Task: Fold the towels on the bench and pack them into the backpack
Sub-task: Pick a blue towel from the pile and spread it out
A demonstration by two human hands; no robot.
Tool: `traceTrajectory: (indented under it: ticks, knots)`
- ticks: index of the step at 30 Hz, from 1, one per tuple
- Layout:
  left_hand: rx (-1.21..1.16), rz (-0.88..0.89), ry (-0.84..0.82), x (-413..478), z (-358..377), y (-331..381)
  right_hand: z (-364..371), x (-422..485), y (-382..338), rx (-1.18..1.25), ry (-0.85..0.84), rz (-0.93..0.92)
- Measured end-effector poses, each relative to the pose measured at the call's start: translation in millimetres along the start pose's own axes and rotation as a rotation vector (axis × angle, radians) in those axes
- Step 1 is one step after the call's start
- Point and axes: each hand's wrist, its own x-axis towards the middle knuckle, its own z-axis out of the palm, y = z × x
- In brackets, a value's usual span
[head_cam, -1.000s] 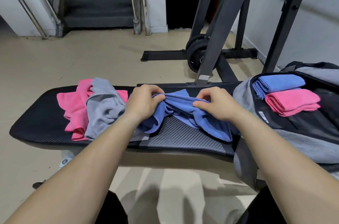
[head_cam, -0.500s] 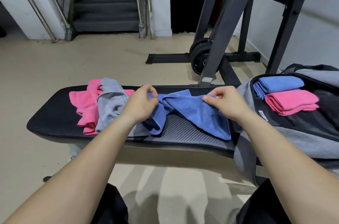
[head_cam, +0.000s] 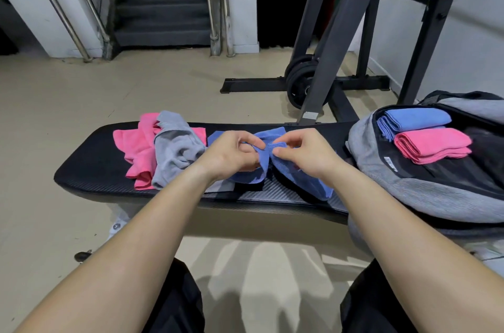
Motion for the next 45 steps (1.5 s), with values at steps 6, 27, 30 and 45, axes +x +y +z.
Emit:
traceTrajectory:
  ticks: [6, 27, 30, 45]
  knots:
    - [0.000, 0.035, 0.063, 8, 6, 3, -4, -5, 1, 0.203, -0.019, 0.072]
    - [0.402, 0.142, 0.204, 15, 18, 2, -11, -11, 1, 0.280, -0.106, 0.064]
    - [0.444, 0.195, 0.176, 15, 15, -1, -11, -9, 2, 0.215, -0.110, 0.035]
    - [0.825, 0.300, 0.182, -3, 14, 41, -100, 21, -121, -0.530, 0.190, -0.210]
